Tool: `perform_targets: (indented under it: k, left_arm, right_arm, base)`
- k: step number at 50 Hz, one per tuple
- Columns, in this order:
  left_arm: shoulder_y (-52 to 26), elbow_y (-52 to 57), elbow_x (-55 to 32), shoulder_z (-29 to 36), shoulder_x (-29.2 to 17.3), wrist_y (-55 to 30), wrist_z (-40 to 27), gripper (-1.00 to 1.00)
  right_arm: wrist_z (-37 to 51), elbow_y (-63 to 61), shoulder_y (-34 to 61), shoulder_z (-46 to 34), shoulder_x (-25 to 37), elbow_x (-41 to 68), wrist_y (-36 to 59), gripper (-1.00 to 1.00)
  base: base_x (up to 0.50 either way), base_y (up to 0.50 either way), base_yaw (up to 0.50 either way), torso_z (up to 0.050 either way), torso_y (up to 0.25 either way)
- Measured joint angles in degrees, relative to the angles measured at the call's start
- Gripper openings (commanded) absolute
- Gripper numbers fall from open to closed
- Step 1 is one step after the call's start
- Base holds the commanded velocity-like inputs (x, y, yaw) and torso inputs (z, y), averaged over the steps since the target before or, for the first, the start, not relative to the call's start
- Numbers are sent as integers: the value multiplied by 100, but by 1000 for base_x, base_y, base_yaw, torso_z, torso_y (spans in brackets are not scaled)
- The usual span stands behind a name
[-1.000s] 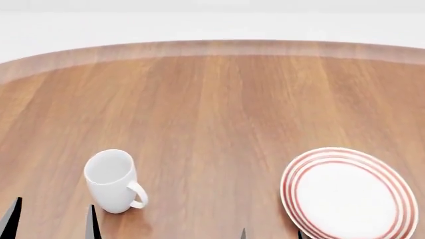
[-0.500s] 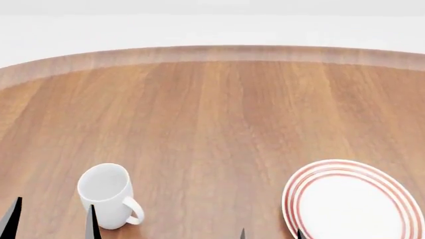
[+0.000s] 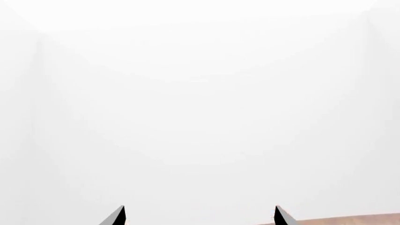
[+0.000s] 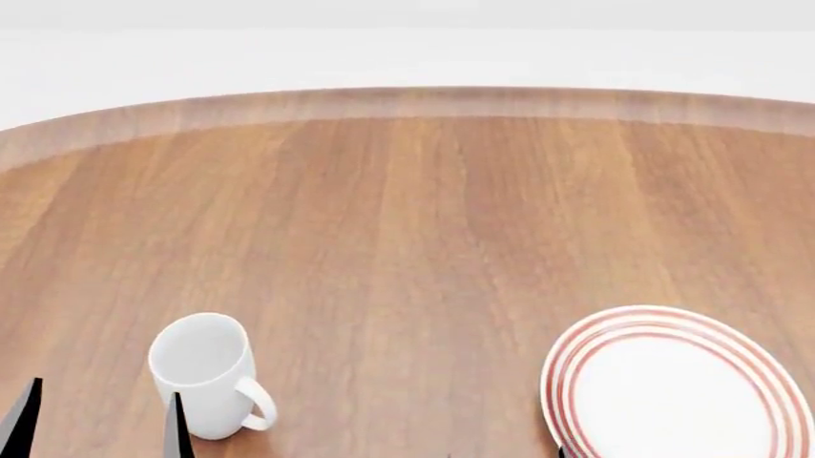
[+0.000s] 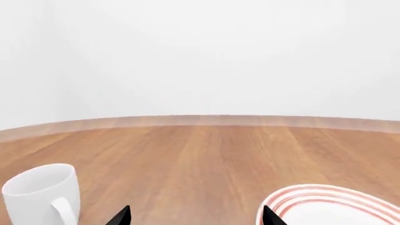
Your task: Pick up the red mug and put it on the plate
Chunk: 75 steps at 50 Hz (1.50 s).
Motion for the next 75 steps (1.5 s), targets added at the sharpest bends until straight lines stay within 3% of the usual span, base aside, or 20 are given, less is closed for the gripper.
perform_targets:
  k: [17,34,53,75]
  left_arm:
    - [-20,-24,-1,47,-25,47,-12,100]
    - [-33,-36,-5,84,-45,69,-33,100]
    - [-47,-46,-18,129,-69,87,-50,100]
    - [-61,-56,-6,166,-92,106,-89,100]
  right_arm:
    - [322,-1541,-924,-77,618,-340,425,100]
    - [478,-1929,-1850,-110,975,-663,-5,100]
    - [427,-961,-2467,-350,925,-973,-1333,100]
    - [248,570,-2482,-549,671,-966,-2684,100]
  base:
    - [0,0,0,0,0]
    - [0,0,0,0,0]
    - [0,0,0,0,0]
    - [0,0,0,0,0]
